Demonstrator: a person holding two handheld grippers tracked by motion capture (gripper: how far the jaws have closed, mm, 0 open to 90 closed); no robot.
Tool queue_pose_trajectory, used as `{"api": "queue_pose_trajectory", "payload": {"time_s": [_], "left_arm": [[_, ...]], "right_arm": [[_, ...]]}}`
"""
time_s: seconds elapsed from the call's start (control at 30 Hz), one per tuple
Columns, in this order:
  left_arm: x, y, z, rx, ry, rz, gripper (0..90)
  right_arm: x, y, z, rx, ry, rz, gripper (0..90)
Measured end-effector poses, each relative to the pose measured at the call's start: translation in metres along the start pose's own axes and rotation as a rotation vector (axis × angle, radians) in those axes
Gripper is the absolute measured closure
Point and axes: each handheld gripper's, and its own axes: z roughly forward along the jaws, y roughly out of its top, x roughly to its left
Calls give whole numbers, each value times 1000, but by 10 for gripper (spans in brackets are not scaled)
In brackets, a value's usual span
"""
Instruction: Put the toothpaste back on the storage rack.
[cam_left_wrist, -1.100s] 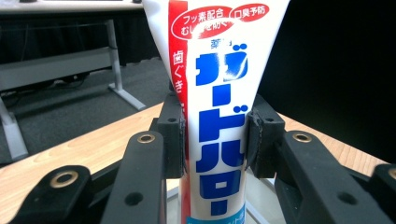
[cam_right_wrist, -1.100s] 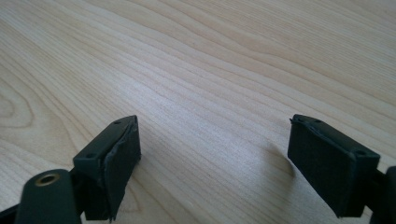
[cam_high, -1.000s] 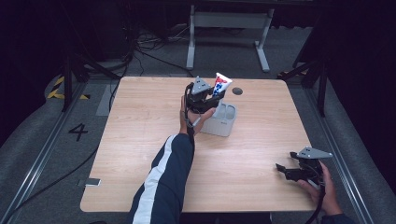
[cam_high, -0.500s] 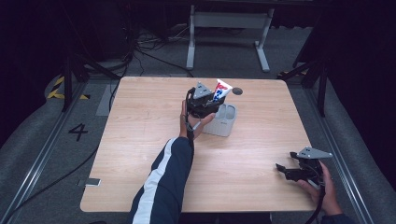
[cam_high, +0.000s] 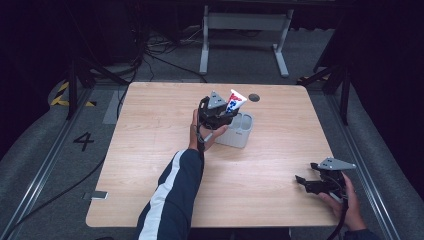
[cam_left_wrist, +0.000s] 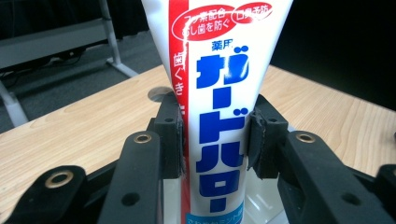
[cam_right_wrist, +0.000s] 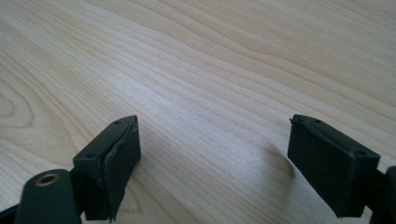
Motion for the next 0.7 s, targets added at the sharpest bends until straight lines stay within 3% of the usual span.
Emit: {"api": "queue_pose_trajectory", "payload": {"time_s": [0.13, 0.7], "left_arm": [[1, 0, 1, 16, -4, 22, 624], [4, -11, 10, 150, 1, 34, 560]], "right_arm": [[0, 0, 0, 0, 0, 0, 175], [0, 0, 0, 1, 1, 0, 175]]}}
